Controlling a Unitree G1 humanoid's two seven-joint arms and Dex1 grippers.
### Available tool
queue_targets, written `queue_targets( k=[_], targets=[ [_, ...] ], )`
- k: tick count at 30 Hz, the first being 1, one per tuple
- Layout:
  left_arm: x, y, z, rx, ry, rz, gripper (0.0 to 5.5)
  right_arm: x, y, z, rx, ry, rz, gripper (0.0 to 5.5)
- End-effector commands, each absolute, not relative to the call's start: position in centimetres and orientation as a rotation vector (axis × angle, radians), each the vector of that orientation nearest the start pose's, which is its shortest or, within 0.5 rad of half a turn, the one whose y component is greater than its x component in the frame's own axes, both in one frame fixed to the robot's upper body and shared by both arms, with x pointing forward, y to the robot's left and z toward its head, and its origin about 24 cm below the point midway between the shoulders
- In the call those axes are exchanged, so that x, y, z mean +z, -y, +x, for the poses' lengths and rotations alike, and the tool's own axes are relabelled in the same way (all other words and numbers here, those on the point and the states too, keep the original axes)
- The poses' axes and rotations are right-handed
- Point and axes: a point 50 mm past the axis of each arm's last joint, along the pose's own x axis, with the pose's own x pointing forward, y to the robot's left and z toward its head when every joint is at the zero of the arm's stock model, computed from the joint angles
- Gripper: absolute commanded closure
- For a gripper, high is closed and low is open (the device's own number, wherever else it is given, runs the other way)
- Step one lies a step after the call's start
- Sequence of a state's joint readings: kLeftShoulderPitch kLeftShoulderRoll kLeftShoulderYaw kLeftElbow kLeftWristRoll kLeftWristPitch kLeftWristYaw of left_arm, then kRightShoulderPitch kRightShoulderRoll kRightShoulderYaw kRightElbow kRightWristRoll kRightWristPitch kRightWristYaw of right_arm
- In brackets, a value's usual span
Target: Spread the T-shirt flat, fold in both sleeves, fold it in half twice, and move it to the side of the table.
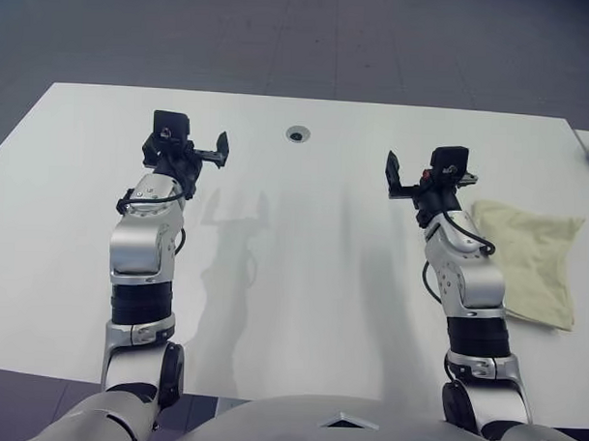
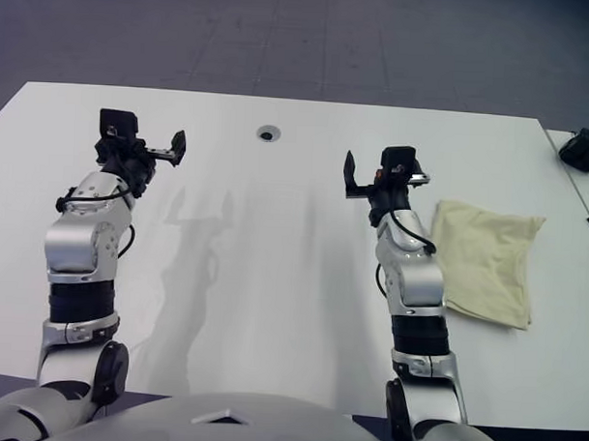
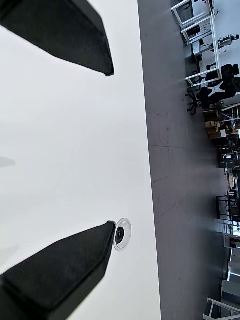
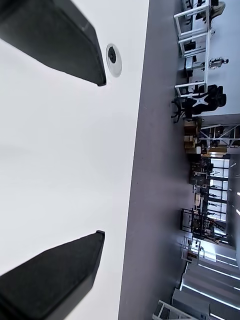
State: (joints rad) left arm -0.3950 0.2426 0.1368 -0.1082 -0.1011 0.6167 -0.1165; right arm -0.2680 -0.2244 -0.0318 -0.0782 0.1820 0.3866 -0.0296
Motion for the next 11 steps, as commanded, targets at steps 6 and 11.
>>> queue_targets(
  k=[6, 11],
  targets=[
    [12.5, -18.2, 31.8, -0.072, -0.109, 0.084, 0.10, 9.9, 18.4, 29.8, -0.020, -0.081, -0.071, 0.13],
    [12.4, -17.6, 31.7, -0.100, -0.117, 0.093, 0.10, 9.5, 18.4, 29.5, -0.030, -0.106, -0.077, 0.13]
  ],
)
